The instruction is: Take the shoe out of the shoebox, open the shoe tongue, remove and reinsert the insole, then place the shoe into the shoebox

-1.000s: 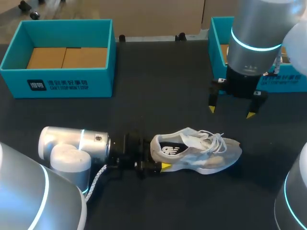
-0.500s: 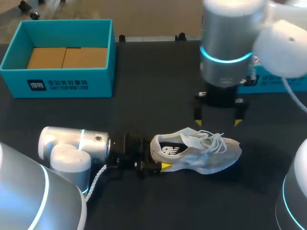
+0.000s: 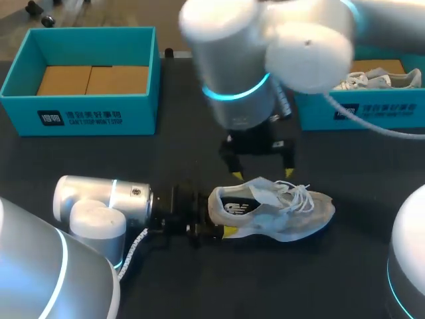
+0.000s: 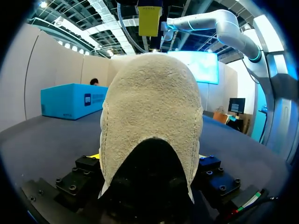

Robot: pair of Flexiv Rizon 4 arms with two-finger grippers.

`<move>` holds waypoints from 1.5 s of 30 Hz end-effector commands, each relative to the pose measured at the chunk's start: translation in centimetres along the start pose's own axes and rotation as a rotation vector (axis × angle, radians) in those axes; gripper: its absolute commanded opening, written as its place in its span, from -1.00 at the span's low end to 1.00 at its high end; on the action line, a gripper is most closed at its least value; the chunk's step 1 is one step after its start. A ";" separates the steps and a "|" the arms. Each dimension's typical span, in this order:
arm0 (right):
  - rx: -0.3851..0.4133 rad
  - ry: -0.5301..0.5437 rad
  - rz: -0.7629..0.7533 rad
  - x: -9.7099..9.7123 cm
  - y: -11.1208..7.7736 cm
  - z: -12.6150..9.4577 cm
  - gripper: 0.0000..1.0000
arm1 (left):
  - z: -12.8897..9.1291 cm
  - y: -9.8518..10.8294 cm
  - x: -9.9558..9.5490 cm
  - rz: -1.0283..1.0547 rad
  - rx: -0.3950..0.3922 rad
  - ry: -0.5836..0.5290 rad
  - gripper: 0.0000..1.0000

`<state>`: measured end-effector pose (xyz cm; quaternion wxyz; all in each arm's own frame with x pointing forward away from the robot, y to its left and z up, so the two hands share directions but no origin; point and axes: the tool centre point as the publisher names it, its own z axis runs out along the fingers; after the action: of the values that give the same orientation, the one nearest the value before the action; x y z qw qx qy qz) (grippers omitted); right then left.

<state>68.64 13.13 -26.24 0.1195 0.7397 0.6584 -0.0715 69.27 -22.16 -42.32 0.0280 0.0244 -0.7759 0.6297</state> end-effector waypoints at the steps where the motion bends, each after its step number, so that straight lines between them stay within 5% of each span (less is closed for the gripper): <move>1: 0.012 -0.237 0.033 3.8 -0.3 1.3 1.00 | 0.4 0.5 0.1 0.000 -0.002 -0.003 -1.00; 30: 0.107 -0.364 0.057 1.6 -0.4 6.6 1.00 | 0.4 0.5 0.1 0.000 -0.002 -0.003 -1.00; 45: 0.119 -0.346 0.113 -1.1 0.4 8.0 0.43 | 0.4 0.5 0.1 0.000 -0.002 -0.003 -1.00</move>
<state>69.90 10.25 -34.03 0.1737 0.7115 0.6326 -0.2518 69.26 -22.17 -42.31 0.0280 0.0243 -0.7759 0.6298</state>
